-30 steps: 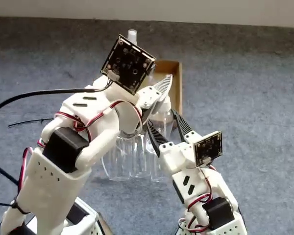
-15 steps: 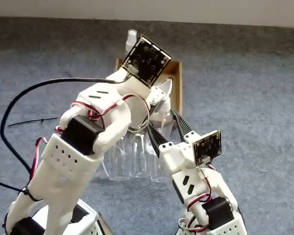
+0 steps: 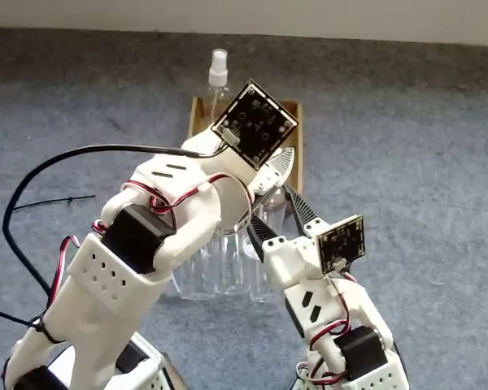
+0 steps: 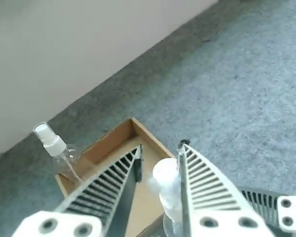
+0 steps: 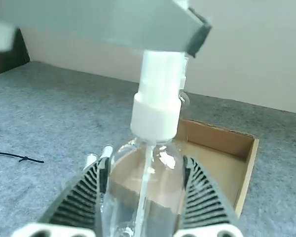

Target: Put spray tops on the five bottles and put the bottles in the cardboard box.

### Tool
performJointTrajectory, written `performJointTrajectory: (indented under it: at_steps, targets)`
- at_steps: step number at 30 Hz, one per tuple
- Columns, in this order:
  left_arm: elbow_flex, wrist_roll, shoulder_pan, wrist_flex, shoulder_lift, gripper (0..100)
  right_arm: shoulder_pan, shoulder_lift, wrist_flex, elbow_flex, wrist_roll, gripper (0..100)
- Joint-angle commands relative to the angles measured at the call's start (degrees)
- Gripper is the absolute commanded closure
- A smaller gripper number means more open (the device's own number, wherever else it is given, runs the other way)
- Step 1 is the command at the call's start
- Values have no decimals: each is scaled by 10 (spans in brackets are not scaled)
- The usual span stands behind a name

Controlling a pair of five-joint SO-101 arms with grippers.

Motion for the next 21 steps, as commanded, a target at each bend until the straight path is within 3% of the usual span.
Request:
performJointTrajectory:
  at_steps: [1,8,12,15,21]
  targets:
    - [-46,-8,2,24,-14,874,6,-7,-1,-10,-3,995]
    - [-194,-10,-57,104,-69,874,6,-7,-1,-10,-3,995]
    - [-206,-8,-95,127,-81,874,6,-7,-1,-10,-3,995]
    - [-156,-5,-136,159,-85,874,9,0,-1,-12,-2,995]
    - [51,3,-316,148,-86,873,9,51,-58,-26,24,994]
